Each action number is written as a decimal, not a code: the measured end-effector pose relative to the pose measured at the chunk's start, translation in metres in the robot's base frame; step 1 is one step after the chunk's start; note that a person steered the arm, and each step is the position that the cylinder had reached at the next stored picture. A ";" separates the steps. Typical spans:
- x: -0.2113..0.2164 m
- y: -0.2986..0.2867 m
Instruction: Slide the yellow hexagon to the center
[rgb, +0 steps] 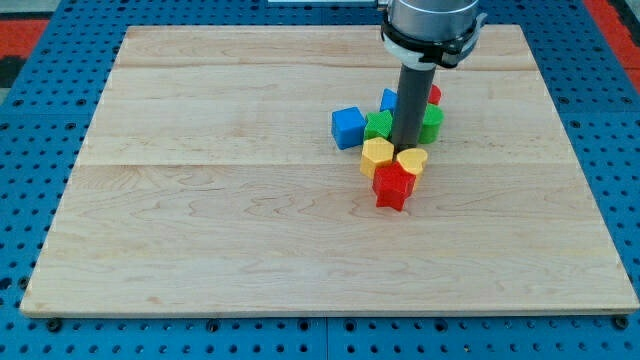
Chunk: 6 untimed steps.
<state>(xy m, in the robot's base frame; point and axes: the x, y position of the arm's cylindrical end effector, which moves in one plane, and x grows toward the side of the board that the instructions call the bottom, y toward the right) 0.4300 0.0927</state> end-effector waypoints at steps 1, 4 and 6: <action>0.025 0.003; 0.020 -0.008; 0.016 -0.052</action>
